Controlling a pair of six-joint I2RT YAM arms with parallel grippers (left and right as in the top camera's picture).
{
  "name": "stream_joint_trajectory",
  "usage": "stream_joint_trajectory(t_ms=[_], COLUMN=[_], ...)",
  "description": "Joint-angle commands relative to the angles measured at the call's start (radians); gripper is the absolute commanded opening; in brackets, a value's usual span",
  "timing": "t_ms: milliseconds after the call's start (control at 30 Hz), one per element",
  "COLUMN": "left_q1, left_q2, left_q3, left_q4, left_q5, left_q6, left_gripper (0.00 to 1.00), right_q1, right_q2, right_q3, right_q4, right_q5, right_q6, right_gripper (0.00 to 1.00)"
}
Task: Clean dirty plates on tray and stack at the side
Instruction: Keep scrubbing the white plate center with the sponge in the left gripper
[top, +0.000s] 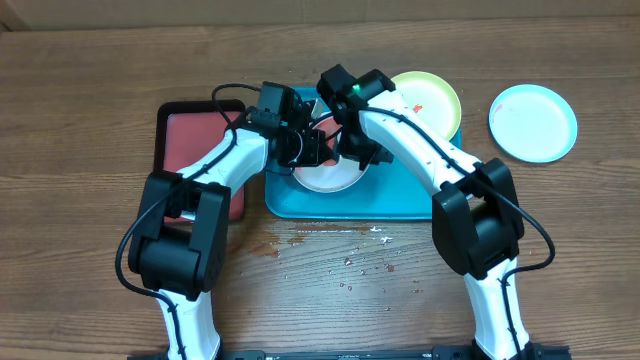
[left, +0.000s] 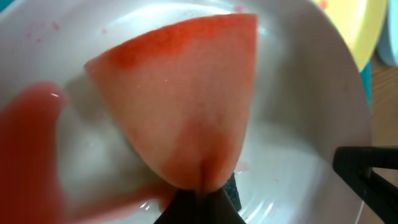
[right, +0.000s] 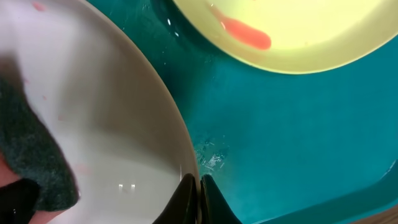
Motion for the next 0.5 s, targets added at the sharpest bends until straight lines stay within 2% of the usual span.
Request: stream_joint_trajectory(t_ms=[0,300,467], left_q1=[0.026,0.049,0.039], left_q2=[0.04,0.039,0.039], left_q3=[-0.006,0.164,0.204], left_q4=[-0.071,-0.328,-0.361], left_q5=[-0.142,-0.354,-0.389], left_q6=[-0.01,0.065,0.075], left_gripper=[0.04,0.04,0.04], right_q1=[0.005,0.005,0.005], right_q2=[-0.01,-0.01,-0.01], right_q3=[0.021,0.021,0.021], right_q4=[0.002,0.008,0.01], right_q5=[0.022,0.022,0.021], right_q6=[-0.004,-0.004,-0.004], right_gripper=[0.04,0.04,0.04])
